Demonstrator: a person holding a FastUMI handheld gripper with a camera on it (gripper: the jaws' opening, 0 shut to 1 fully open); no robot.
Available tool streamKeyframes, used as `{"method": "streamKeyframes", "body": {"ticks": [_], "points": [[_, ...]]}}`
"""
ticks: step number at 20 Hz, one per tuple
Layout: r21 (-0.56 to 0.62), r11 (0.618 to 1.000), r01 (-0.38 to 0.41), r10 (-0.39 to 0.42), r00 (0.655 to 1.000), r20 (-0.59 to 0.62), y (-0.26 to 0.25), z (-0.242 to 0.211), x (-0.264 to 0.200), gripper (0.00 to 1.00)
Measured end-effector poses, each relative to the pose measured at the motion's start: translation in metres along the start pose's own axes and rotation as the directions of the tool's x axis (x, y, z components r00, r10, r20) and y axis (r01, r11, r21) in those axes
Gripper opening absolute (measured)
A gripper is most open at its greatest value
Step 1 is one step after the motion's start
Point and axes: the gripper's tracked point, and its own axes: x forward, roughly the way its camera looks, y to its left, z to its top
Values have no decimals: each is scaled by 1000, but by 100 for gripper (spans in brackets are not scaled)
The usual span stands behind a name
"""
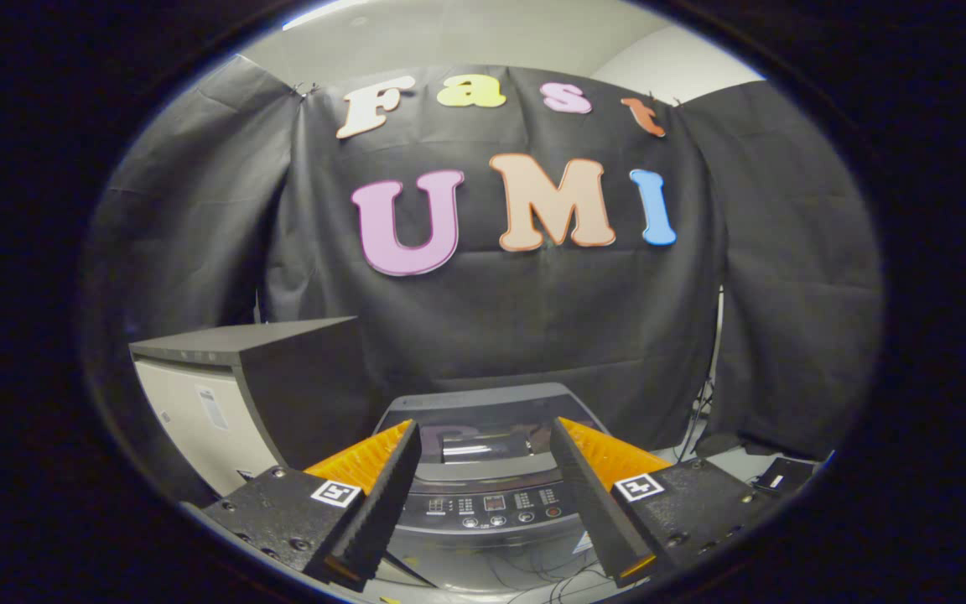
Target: Put the clothes into the washing machine and then close the washing machine lid.
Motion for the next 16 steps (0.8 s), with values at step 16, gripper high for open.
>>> {"method": "streamKeyframes", "body": {"ticks": [16], "points": [[54,998,-41,34,992,119,36,76,-83,97]]}}
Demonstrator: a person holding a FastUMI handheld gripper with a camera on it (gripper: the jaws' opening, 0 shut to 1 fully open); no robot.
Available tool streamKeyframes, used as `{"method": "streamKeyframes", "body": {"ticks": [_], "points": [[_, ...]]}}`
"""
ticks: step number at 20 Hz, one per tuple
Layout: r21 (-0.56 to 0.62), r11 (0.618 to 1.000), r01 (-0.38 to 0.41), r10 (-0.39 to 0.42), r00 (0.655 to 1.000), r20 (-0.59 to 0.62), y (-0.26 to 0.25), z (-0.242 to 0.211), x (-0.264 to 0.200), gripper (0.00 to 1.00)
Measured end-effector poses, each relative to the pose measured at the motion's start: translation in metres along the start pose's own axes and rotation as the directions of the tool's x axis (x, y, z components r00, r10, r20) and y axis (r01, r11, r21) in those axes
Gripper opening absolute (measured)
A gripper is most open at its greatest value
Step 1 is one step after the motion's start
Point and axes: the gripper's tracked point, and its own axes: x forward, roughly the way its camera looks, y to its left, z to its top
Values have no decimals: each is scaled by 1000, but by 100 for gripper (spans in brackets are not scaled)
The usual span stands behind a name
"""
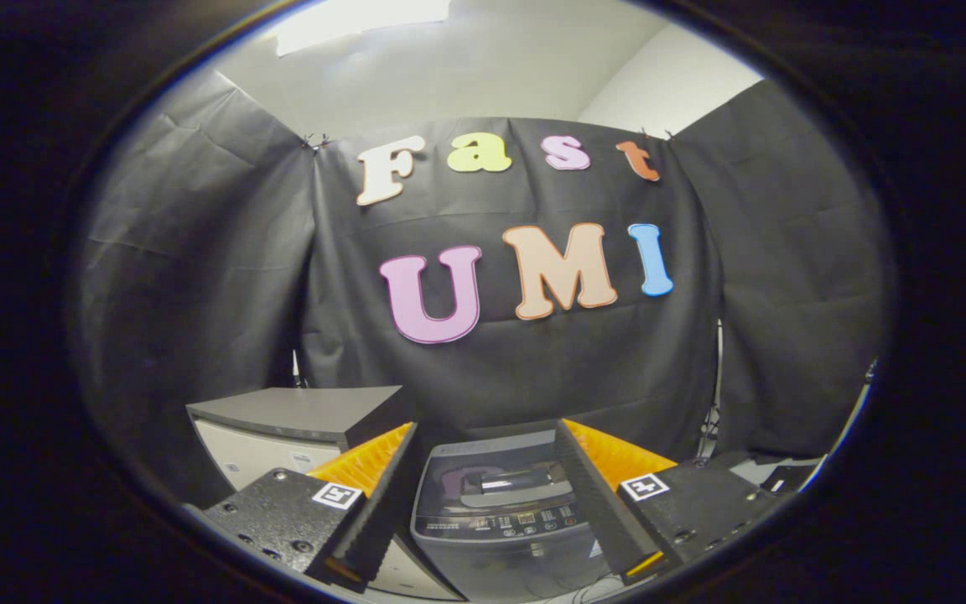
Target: Put the clothes into the washing machine and then close the washing machine lid.
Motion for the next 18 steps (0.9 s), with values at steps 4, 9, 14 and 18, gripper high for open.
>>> {"method": "streamKeyframes", "body": {"ticks": [4,9,14,18], "points": [[11,1000,-22,22,999,-35,4,-13,-8,97],[47,999,-7,9,999,-40,1,-18,-10,97],[32,999,-13,14,999,-42,5,-23,-9,97],[29,999,-25,27,999,-44,8,-24,-8,97]]}}
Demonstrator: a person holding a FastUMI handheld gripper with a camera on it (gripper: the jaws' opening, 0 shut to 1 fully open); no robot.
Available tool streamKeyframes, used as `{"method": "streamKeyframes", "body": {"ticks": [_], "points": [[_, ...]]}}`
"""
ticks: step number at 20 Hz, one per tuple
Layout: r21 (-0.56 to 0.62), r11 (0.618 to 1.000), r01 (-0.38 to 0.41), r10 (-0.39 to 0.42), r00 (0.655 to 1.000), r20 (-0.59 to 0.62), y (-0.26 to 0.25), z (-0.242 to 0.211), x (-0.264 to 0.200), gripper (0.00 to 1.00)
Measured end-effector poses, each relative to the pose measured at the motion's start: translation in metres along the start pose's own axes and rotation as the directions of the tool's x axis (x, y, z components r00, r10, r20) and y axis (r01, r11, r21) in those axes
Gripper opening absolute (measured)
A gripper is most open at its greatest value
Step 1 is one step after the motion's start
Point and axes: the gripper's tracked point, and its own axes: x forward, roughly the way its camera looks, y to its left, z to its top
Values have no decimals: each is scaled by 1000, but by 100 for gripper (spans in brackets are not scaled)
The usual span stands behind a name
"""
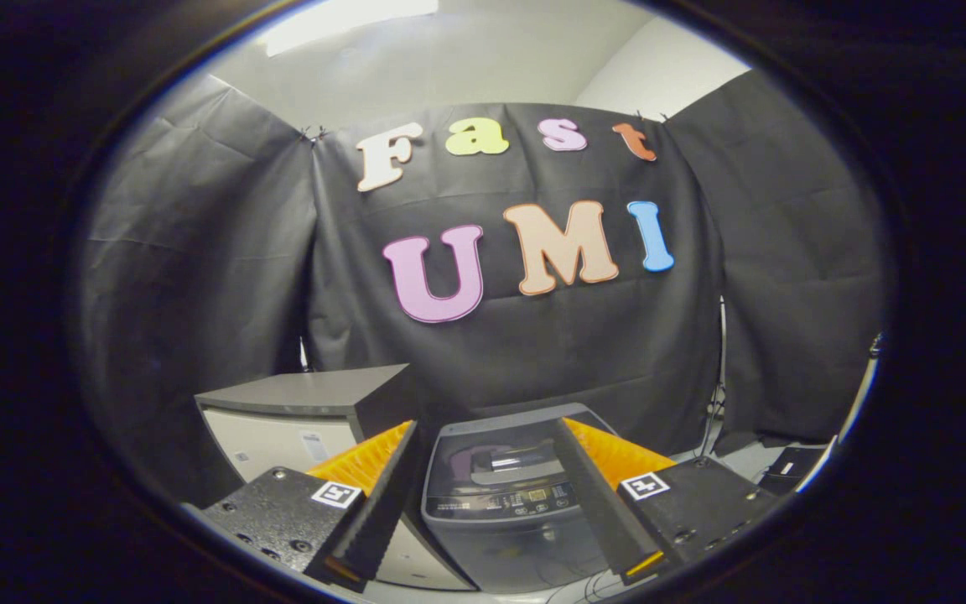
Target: Put the clothes into the washing machine and then close the washing machine lid.
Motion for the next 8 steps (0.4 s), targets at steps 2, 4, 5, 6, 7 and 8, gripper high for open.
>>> {"method": "streamKeyframes", "body": {"ticks": [2,4,5,6,7,8], "points": [[9,1000,-21,21,1000,10,6,2,-2,97],[9,999,-33,33,999,11,7,-1,-3,97],[0,999,-42,42,999,2,9,-5,-4,97],[-13,999,-50,50,999,-4,9,-8,-4,97],[-28,998,-52,52,999,-9,7,-9,-5,97],[-39,998,-58,58,998,-10,7,-8,-6,97]]}}
